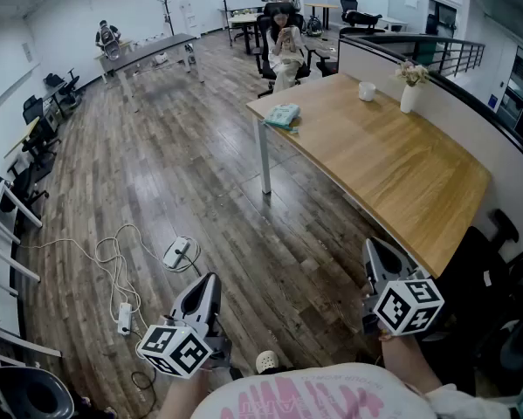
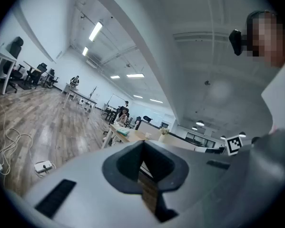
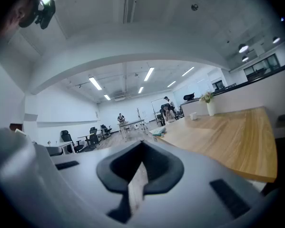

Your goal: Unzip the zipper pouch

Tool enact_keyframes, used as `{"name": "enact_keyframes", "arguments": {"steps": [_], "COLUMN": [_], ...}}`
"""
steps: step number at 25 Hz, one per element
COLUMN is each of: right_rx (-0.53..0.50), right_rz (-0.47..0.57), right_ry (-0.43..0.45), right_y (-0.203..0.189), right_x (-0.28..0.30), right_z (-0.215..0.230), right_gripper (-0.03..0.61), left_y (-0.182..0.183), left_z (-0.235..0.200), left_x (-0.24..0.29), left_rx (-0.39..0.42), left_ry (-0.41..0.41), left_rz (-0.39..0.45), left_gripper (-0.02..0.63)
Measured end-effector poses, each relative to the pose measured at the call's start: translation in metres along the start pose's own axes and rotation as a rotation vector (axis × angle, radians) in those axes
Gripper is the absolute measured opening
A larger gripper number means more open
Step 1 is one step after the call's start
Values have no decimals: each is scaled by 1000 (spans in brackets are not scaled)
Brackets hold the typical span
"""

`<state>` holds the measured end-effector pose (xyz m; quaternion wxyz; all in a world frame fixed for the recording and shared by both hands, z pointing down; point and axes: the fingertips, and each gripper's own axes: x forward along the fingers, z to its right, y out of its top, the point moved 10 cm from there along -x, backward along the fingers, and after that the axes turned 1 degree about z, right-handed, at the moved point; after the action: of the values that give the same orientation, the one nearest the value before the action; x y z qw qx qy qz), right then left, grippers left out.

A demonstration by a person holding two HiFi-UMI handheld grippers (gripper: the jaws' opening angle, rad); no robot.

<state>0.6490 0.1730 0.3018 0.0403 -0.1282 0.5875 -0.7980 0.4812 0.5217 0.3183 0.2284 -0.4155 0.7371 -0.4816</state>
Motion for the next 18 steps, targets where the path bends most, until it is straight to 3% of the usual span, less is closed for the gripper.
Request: {"name": "enact_keyframes", "arguments": {"steps": [18], "right_rx": [21], "right_rz": [32], "right_ry": [-42], "right_y": [-4], "right_x": [56], "right_z": [-30], "right_gripper": [-3], "left_y": [37], "left_z": [-60], "left_x": [33], "left_rx": [11], "left_ry": [-56], "left_rz": [10], "left_gripper": [0]}}
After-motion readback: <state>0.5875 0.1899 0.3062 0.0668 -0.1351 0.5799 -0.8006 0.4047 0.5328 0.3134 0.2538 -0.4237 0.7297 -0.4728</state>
